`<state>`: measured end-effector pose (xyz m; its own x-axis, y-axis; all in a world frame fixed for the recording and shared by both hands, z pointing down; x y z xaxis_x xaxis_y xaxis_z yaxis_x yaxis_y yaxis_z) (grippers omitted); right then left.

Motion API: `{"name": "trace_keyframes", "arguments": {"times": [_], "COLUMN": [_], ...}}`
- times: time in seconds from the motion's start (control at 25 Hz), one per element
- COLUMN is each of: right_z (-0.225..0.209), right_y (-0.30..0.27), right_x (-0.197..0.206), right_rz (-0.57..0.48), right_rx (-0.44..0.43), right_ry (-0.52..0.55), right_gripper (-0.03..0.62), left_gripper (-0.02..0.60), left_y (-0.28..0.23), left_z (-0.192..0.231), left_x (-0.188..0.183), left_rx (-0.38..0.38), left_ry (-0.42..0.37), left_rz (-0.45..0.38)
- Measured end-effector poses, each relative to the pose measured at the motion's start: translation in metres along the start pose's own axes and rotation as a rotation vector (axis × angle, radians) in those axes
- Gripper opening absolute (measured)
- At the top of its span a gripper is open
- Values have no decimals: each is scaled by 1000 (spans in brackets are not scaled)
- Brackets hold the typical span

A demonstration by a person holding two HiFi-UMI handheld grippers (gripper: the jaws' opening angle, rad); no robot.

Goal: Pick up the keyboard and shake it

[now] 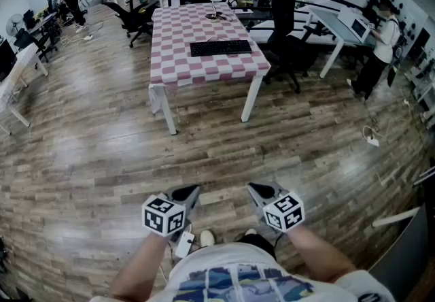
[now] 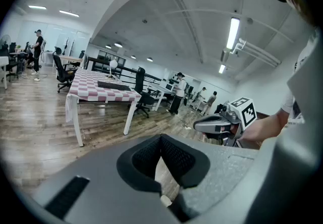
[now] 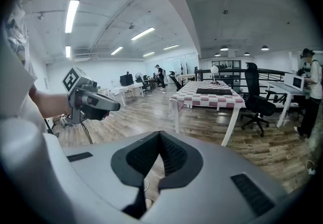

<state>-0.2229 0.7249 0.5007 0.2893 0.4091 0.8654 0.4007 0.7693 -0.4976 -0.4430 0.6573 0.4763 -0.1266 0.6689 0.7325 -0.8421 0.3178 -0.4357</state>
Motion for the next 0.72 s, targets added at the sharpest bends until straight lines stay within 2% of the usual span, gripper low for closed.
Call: {"name": "trace_keyframes", "arguments": {"times": [0.16,0.44,0.72], "right_z": [5,-7,-67], "right_y": [-12,-27,-64], "right_x": [-21,-29,-30], "right_rz": [25,25,18], "right_rx": [13,26,-9], "right_ry": [9,-7,-62], "right_gripper": [-2,-2,0], "left_gripper": [3,3,3], "left_y": [1,-17,-70], "left_z": [18,30,50], "left_x": [-5,-19,-52], "left_rx": [0,16,-17], "left_ry": [-8,-22,-26], "left_rz": [7,13,29]}}
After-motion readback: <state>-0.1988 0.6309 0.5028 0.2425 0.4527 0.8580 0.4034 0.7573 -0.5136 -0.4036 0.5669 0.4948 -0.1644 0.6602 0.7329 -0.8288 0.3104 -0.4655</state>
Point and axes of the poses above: the fingertips, and each gripper's own axes: y backward along the fingers, z to its left, x out of its underside, the point moved 5 cm from there along y, backward along the fingers, and after that the axes turned 11 degrees about y, right-handed, at the moved point
